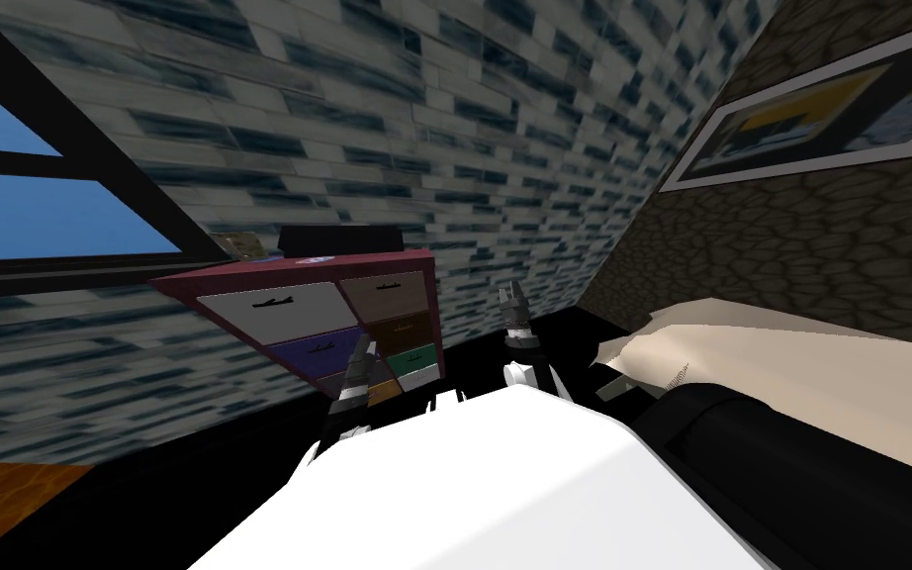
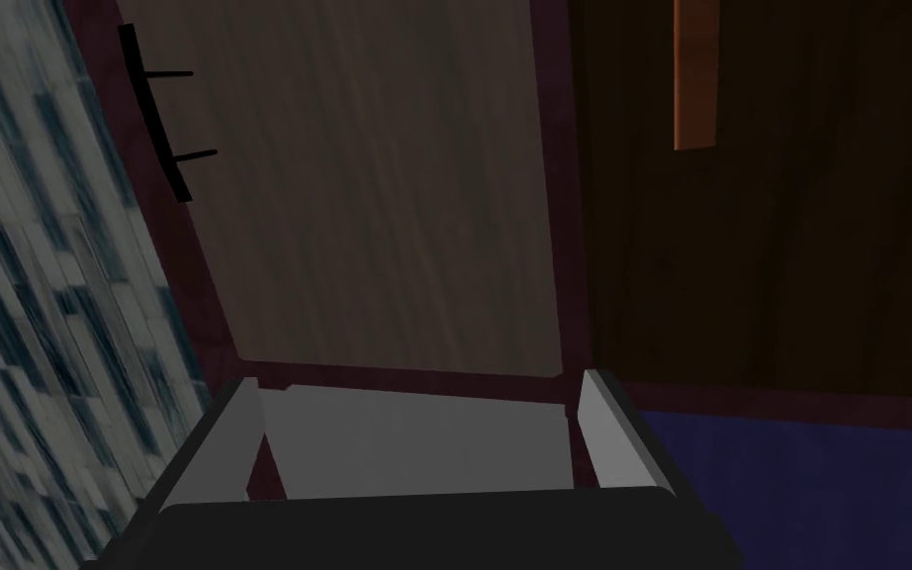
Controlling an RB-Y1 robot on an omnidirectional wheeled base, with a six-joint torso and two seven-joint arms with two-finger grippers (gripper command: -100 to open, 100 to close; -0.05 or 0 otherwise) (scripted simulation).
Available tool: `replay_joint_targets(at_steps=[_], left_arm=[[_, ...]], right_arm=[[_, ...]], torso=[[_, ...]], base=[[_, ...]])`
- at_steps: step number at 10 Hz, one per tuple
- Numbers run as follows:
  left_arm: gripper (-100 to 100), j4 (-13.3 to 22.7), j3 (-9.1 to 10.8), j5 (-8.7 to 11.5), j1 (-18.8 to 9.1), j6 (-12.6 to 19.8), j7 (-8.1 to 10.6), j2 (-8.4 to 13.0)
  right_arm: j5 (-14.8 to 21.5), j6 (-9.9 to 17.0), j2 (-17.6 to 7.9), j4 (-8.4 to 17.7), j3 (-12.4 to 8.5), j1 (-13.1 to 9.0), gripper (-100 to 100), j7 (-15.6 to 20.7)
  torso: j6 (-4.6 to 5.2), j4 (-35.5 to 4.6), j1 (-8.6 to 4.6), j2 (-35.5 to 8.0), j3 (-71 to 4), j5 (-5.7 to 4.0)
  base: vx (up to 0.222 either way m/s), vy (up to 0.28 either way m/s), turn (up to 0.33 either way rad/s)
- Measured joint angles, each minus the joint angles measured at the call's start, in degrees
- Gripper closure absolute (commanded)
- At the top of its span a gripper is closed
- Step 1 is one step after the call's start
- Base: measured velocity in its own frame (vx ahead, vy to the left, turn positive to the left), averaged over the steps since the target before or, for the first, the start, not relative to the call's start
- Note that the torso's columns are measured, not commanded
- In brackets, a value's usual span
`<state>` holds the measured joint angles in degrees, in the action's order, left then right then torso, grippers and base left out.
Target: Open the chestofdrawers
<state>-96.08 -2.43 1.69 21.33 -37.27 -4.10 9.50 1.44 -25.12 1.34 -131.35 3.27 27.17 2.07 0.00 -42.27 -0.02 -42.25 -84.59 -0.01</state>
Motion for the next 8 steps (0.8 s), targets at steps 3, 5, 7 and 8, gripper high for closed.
replay_joint_targets(at_steps=[3,5,7,8], left_arm=[[-100,4.4,0.02,0.1,-0.6,-0.8,0.25,-0.5],[-100,7.9,0.23,0.4,-1.4,-1.4,0.64,-1.2],[-100,10.5,0.23,0.4,-1.8,-1.6,0.82,-2.8],[-100,12.2,0.27,0.5,-2.3,-2.0,0.82,-3.8]], right_arm=[[0.0,0.0,0.0,0.0,0.0,0.0,0,0.0],[0.0,0.0,0.0,0.0,0.0,0.0,0,0.0],[0.0,0.0,0.0,0.0,0.0,0.0,0,0.0],[0.0,0.0,0.0,0.0,0.0,0.0,0,0.0]], torso=[[0.0,0.0,-0.01,-0.1,0.0,0.0],[0.0,0.0,0.0,0.0,0.0,0.0],[0.0,0.0,0.05,0.0,0.0,0.02],[0.0,0.0,0.02,0.0,0.0,0.0]], base=[[0.069,-0.072,-0.008],[0.071,-0.074,-0.008],[0.083,-0.068,-0.009],[0.065,-0.061,-0.005]])
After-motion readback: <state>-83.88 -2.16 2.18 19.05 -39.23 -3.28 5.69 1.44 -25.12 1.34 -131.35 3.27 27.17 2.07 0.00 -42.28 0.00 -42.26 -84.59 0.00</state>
